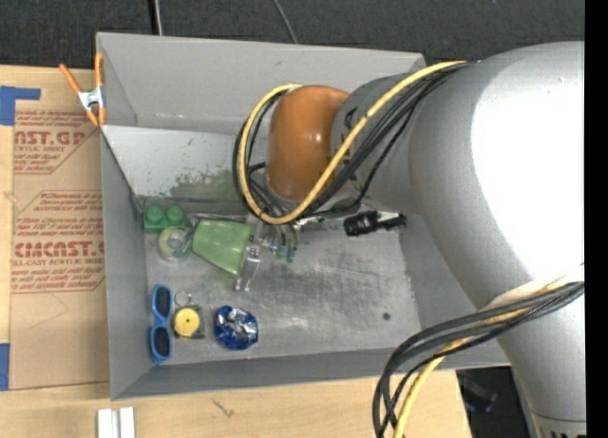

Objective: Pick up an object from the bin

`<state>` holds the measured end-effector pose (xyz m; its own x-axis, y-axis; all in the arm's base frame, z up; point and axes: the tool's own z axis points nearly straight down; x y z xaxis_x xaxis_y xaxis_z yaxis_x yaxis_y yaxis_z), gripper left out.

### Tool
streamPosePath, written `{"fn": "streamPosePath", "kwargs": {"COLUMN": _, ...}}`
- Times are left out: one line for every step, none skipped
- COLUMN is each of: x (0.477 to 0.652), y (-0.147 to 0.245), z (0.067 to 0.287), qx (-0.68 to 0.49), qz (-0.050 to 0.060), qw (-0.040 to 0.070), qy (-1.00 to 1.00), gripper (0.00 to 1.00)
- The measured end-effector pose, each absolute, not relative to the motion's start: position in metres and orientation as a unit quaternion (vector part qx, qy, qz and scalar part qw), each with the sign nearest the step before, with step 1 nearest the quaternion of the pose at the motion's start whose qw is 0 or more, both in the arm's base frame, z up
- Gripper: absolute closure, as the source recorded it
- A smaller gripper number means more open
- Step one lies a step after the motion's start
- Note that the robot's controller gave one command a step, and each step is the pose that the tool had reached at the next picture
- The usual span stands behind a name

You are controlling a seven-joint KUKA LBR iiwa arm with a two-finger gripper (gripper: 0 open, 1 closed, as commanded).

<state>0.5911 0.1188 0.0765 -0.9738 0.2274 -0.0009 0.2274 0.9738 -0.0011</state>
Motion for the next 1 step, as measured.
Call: {"fn": "streamPosePath", "kwargs": {"x": 0.5944, "y": 0.1171, "z": 0.0789, "qx": 0.114, "qz": 0.0, "qw": 0.007, "qy": 0.993, "gripper": 1.0}}
